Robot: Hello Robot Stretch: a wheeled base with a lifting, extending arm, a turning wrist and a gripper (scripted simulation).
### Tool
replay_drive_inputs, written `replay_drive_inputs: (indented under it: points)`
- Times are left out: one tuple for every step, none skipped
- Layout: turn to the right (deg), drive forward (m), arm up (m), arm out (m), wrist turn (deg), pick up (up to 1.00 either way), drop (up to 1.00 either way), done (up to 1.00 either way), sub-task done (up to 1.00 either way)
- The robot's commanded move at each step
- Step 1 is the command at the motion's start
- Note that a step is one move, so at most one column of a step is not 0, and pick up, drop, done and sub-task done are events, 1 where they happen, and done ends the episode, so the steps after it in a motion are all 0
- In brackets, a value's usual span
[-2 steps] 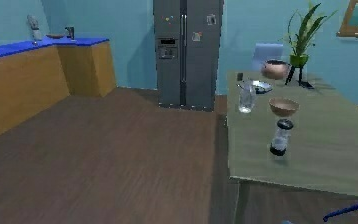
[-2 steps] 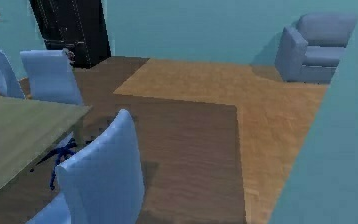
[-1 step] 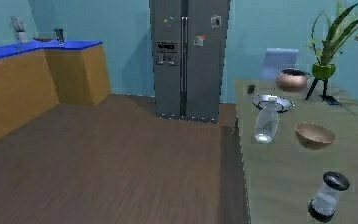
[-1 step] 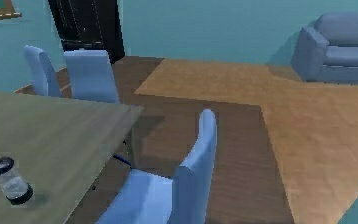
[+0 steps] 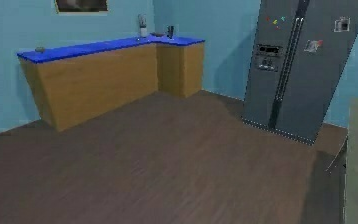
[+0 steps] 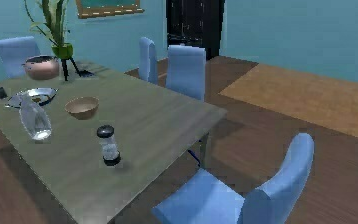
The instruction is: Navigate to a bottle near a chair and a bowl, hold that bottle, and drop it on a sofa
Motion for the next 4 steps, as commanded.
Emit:
replay_drive_inputs:
  points:
    - [0.0,0.3,0.0,0.0,0.0,0.0,0.0,0.0,0.0]
    - [-21.0,0.0,0.0,0.0,0.0,0.0,0.0,0.0,0.0]
    - [45.0,0.0,0.0,0.0,0.0,0.0,0.0,0.0,0.0]
    - [6.0,0.0,0.0,0.0,0.0,0.0,0.0,0.0,0.0]
